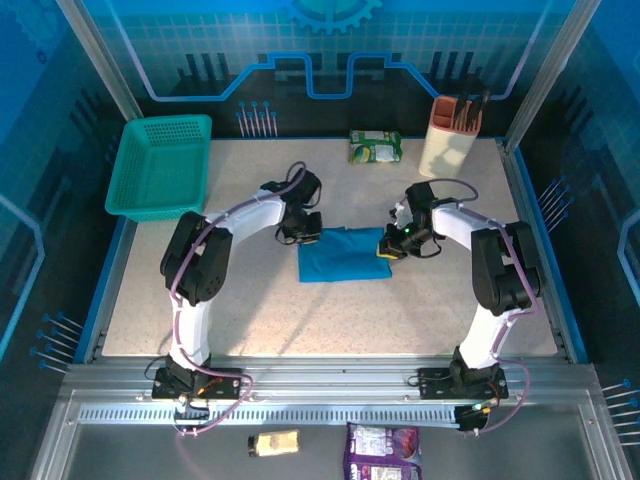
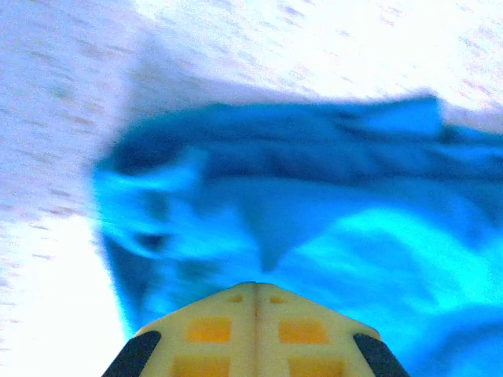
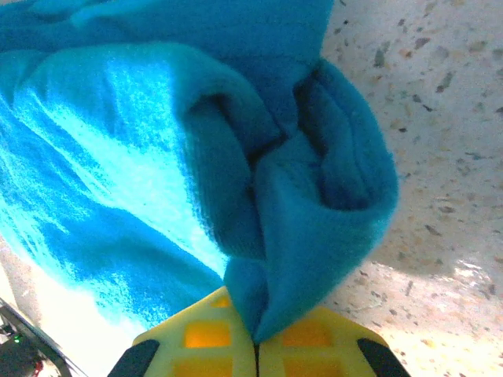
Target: Fold the inside-out t-shirt
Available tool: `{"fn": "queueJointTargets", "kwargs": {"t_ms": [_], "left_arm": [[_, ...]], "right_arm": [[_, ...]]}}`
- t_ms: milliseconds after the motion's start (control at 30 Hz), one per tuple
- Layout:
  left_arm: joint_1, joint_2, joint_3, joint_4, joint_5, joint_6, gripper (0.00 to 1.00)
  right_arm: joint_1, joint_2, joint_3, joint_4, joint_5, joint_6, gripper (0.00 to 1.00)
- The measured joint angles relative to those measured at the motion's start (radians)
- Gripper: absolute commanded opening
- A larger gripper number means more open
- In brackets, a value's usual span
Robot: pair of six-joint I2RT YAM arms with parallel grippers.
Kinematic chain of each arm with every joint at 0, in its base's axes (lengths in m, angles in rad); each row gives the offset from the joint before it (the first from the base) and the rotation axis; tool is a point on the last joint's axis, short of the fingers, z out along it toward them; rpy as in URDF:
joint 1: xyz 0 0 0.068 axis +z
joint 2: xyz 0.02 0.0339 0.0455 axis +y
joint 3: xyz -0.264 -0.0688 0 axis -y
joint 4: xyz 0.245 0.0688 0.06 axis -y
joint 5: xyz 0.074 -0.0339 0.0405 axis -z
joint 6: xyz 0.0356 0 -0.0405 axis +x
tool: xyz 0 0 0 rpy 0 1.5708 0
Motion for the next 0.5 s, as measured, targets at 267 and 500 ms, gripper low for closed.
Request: {"fn": "queueJointTargets", "kwargs": {"t_ms": [267,500], "left_arm": [[0.027,0.048,-0.025,0.007,-0.007,0.018,0.04],[0.031,-0.067,-0.181,0.091,-0.006,0.014,0.06]], "right_arm": [[0.002,0.001,0.093,-0.134,0.079,-0.075,0.00],[0.008,0.009,0.302,-0.352,0.340,-0.225,0.00]]}}
